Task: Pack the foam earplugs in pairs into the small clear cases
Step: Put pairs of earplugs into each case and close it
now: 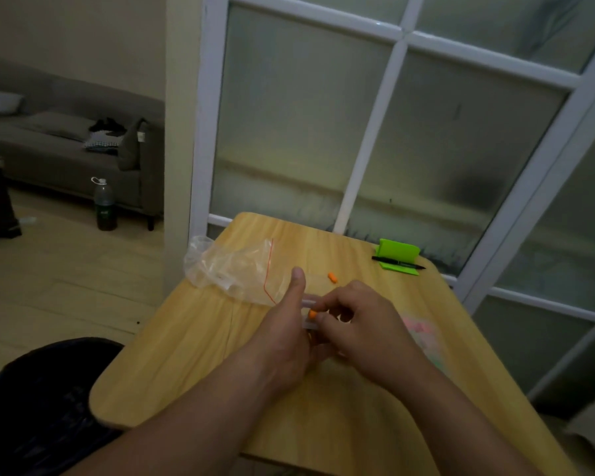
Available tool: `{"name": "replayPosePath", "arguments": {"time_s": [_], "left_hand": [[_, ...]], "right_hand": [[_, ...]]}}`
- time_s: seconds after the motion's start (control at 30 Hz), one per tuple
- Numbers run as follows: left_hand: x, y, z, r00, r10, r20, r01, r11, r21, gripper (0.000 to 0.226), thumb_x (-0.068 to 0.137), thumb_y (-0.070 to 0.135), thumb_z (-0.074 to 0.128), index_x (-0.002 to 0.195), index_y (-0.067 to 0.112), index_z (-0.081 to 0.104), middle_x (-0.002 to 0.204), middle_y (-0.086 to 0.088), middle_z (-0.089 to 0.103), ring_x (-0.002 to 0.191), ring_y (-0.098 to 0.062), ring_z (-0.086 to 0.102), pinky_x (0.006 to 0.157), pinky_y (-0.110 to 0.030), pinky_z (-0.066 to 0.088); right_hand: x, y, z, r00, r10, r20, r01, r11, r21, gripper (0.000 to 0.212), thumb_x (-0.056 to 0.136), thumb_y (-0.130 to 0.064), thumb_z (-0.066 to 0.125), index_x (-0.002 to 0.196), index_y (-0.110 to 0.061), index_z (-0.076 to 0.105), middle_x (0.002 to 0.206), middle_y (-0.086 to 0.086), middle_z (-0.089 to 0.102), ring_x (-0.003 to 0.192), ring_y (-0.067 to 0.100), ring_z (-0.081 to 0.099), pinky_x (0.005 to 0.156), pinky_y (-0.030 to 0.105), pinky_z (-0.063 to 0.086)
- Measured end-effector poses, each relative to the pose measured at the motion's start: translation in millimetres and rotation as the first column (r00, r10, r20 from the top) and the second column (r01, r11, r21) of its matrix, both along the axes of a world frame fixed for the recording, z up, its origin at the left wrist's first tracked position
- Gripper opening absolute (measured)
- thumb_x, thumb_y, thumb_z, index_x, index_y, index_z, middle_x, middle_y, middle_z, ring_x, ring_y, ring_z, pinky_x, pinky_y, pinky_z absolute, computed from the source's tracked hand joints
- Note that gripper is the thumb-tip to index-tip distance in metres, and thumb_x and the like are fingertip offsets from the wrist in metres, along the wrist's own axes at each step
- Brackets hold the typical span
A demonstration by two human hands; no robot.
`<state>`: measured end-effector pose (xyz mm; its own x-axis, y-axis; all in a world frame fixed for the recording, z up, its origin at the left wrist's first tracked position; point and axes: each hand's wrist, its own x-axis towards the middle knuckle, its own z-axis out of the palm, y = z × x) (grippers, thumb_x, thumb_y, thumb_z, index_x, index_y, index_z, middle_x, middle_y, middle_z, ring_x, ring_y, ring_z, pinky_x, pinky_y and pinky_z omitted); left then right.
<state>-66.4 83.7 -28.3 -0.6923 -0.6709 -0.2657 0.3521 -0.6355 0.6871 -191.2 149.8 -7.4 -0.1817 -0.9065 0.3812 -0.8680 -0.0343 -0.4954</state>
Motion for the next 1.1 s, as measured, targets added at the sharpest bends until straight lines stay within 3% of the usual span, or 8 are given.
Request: {"name": "replayPosePath", "arguments": {"time_s": [0.1,0.23,0.3,0.43,0.6,0.8,0.97,1.1], "left_hand": [[-2.1,0.1,-0.2,1.0,0.003,0.007,-0.003,1.0,-0.019,0.083,0.097,0.074,0.042,0.128,0.0,0.065,0.108,-0.024,0.075,0.092,-0.031,0.077,0.066,-0.04,0.061],[-4.3,-2.8,-2.2,1.0,-0.013,-0.015,0.013,1.0,-0.012,0.083,0.097,0.074,0.042,0.131,0.002,0.064,0.103,-0.02,0.077,0.084,-0.025,0.076,0.069,-0.04,0.061],[-6.0,-3.7,-1.9,1.0,-0.001,-0.01,0.001,1.0,0.014,0.085,0.094,0.076,0.046,0.131,0.002,0.064,0.083,-0.012,0.071,0.064,-0.016,0.061,0.062,-0.034,0.057],[-8.3,-12.2,-4.7,0.999,0.042,0.001,-0.042,0.995,0.091,0.081,0.089,0.08,0.053,0.118,0.004,0.06,0.074,-0.011,0.058,0.061,-0.015,0.042,0.055,-0.028,0.047],[-11.2,-17.2,-6.0,0.998,0.068,-0.006,-0.067,0.988,0.139,0.074,0.089,0.079,0.054,0.11,0.009,0.06,0.07,-0.007,0.056,0.059,-0.012,0.038,0.055,-0.024,0.039],[-14.0,-18.7,-3.0,0.998,0.058,-0.01,-0.056,0.985,0.163,0.067,0.089,0.078,0.054,0.107,0.014,0.056,0.068,-0.006,0.054,0.059,-0.012,0.036,0.053,-0.022,0.036],[-13.6,-20.6,-4.3,0.999,0.043,0.007,-0.043,0.986,0.159,0.068,0.088,0.08,0.053,0.099,0.013,0.058,0.068,-0.007,0.054,0.058,-0.012,0.037,0.054,-0.023,0.037],[-11.3,-23.0,-6.3,0.998,0.058,0.021,-0.061,0.988,0.143,0.069,0.09,0.079,0.053,0.104,0.012,0.059,0.068,-0.008,0.056,0.058,-0.014,0.039,0.049,-0.023,0.04]], "right_hand": [[-3.3,0.7,-1.8,1.0,0.009,0.009,-0.008,1.0,-0.014,0.012,0.09,-0.029,0.074,0.1,-0.033,0.08,0.087,-0.011,0.057,0.088,0.003,0.058,0.071,0.013,0.04],[-6.7,0.1,-2.4,0.998,0.018,0.065,-0.015,0.999,-0.033,0.012,0.091,-0.027,0.074,0.099,-0.033,0.08,0.089,-0.011,0.061,0.088,0.004,0.062,0.074,0.018,0.047],[-12.0,-1.1,-1.1,0.99,0.006,0.141,0.003,0.998,-0.066,0.011,0.093,-0.024,0.072,0.096,-0.033,0.079,0.092,-0.011,0.067,0.088,0.004,0.064,0.075,0.019,0.05],[-38.4,-17.2,-4.7,0.959,-0.14,0.245,0.166,0.982,-0.089,0.013,0.099,-0.025,0.069,0.09,-0.027,0.077,0.086,-0.01,0.074,0.083,0.004,0.066,0.074,0.031,0.054],[-79.0,-75.4,-29.0,0.935,-0.343,0.088,0.34,0.939,0.047,0.006,0.095,-0.023,0.069,0.096,-0.026,0.074,0.1,-0.007,0.074,0.099,0.018,0.068,0.08,0.033,0.05],[-98.4,-140.3,-42.8,0.89,-0.453,-0.054,0.455,0.869,0.196,0.029,0.096,-0.037,0.069,0.12,-0.021,0.07,0.124,0.005,0.071,0.115,0.027,0.065,0.083,0.033,0.045],[-101.2,-163.2,-50.1,0.863,-0.481,-0.153,0.505,0.831,0.234,0.018,0.095,-0.031,0.065,0.105,-0.02,0.074,0.111,0.006,0.075,0.101,0.029,0.067,0.075,0.031,0.045],[-104.6,-159.3,-45.7,0.871,-0.481,-0.101,0.492,0.848,0.199,0.009,0.093,-0.027,0.067,0.094,-0.022,0.075,0.106,0.003,0.077,0.098,0.026,0.068,0.076,0.031,0.047]]}}
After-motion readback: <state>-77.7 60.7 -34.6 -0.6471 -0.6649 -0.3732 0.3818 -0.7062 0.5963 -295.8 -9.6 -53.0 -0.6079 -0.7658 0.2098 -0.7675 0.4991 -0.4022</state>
